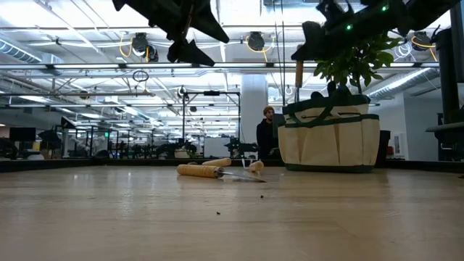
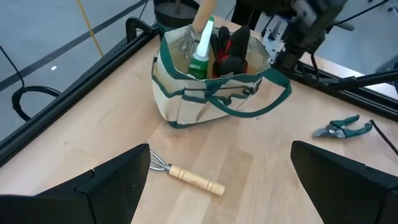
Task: Pick & Place Garden tools in Gardening bag
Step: Put the bottom brown hand rake into the gardening bag
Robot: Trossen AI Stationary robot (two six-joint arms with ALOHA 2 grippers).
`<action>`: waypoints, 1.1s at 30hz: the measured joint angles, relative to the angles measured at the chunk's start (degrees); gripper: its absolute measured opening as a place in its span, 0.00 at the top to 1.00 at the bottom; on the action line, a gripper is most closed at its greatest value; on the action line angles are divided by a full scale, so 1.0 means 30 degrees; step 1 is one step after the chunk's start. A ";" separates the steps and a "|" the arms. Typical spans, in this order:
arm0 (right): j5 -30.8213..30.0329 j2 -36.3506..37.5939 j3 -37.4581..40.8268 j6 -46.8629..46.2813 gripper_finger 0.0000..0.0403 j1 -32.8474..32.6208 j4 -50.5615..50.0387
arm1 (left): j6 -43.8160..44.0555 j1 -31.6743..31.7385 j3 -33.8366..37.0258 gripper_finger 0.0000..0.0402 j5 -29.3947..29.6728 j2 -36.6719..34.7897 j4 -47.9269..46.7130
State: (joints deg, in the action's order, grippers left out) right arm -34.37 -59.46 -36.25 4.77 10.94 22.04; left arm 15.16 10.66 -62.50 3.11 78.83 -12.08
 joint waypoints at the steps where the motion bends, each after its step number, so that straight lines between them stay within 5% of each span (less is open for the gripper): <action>1: 0.0000 -0.0202 0.0000 -0.0155 0.85 0.0005 -0.0122 | 0.0000 0.0000 0.0000 0.02 -0.0004 0.0000 -0.0015; 15: 0.0699 -0.2771 0.0000 -0.1319 0.85 0.0877 -0.0070 | 0.0100 -0.0587 0.0000 0.02 -0.0037 0.0001 -0.0067; 33: 0.0541 -0.2878 0.0000 -0.2867 0.56 0.1253 -0.0176 | -0.0007 -0.0707 0.0000 0.02 -0.0197 0.0007 -0.1020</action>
State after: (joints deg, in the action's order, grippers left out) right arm -32.75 -68.10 -36.25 -3.83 14.70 21.51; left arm 15.14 8.54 -62.50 2.52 78.85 -15.14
